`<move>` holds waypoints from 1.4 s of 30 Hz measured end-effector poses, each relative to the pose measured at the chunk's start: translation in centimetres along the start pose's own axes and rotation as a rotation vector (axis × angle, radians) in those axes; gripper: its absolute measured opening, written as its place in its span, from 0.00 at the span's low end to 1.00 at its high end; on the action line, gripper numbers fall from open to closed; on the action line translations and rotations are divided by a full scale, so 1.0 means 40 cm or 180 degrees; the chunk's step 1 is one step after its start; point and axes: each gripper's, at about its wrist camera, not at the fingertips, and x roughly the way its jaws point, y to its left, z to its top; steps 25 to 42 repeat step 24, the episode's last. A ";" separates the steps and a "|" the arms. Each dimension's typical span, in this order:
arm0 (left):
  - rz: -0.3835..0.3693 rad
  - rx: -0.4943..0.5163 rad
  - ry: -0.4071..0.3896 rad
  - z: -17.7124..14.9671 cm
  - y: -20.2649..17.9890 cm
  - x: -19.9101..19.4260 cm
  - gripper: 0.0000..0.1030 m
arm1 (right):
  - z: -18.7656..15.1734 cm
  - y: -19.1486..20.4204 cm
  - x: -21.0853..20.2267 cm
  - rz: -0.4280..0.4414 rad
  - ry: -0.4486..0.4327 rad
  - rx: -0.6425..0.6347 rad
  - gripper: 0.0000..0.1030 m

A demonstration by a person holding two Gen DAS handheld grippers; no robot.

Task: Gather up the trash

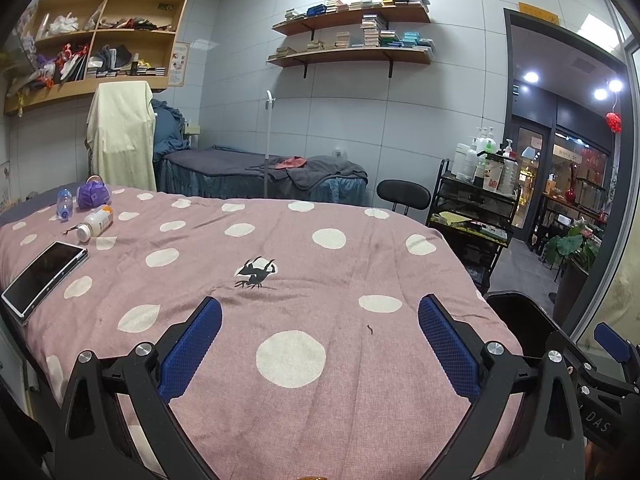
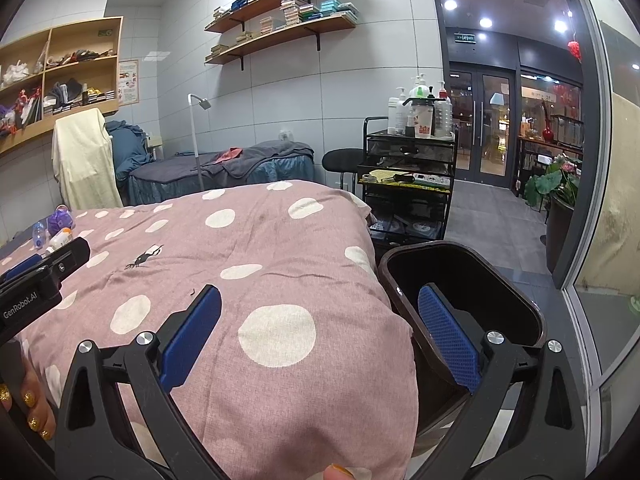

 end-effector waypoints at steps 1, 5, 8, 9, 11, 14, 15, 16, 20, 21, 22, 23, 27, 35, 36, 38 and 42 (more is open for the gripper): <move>-0.0002 0.0002 -0.0001 0.000 0.000 0.000 0.94 | 0.000 0.000 0.000 0.0000 0.0002 0.0001 0.94; -0.0008 -0.0003 0.0002 0.000 0.001 0.000 0.94 | 0.000 0.001 0.001 0.0000 0.0005 -0.0003 0.94; -0.0003 0.0000 0.0000 0.000 0.000 0.000 0.94 | -0.002 0.001 0.002 0.0001 0.0008 0.0001 0.94; -0.0003 -0.0003 0.0000 -0.001 0.000 -0.001 0.94 | -0.001 0.001 0.002 -0.0001 0.0007 0.0000 0.94; -0.0008 -0.0006 0.0000 0.000 0.000 0.000 0.94 | -0.001 0.000 0.002 0.0001 0.0012 0.0000 0.94; -0.0006 -0.0001 0.0013 -0.002 -0.001 -0.001 0.94 | -0.004 0.000 0.003 0.0006 0.0021 0.0010 0.94; -0.0008 0.0002 0.0018 -0.004 -0.002 0.000 0.94 | -0.006 0.000 0.004 0.0009 0.0023 0.0016 0.94; -0.0003 0.0006 0.0019 -0.005 -0.004 -0.001 0.94 | -0.006 0.000 0.004 0.0009 0.0023 0.0021 0.94; -0.0016 -0.0016 0.0026 -0.008 -0.005 0.000 0.94 | -0.008 -0.002 0.002 0.0011 0.0017 0.0033 0.94; -0.0017 -0.0013 0.0027 -0.008 -0.004 0.000 0.94 | -0.009 -0.002 0.002 0.0013 0.0018 0.0035 0.94; -0.0020 -0.0012 0.0029 -0.009 -0.005 0.000 0.94 | -0.008 -0.002 0.002 0.0007 0.0016 0.0031 0.94; -0.0022 -0.0013 0.0037 -0.008 -0.004 0.001 0.94 | -0.007 -0.002 0.002 0.0001 0.0018 0.0031 0.94; -0.0026 -0.0015 0.0049 -0.009 -0.005 0.001 0.94 | -0.007 -0.002 0.001 0.0004 0.0019 0.0033 0.94; -0.0026 -0.0015 0.0049 -0.009 -0.005 0.001 0.94 | -0.007 -0.002 0.001 0.0004 0.0019 0.0033 0.94; -0.0026 -0.0015 0.0049 -0.009 -0.005 0.001 0.94 | -0.007 -0.002 0.001 0.0004 0.0019 0.0033 0.94; -0.0026 -0.0015 0.0049 -0.009 -0.005 0.001 0.94 | -0.007 -0.002 0.001 0.0004 0.0019 0.0033 0.94; -0.0026 -0.0015 0.0049 -0.009 -0.005 0.001 0.94 | -0.007 -0.002 0.001 0.0004 0.0019 0.0033 0.94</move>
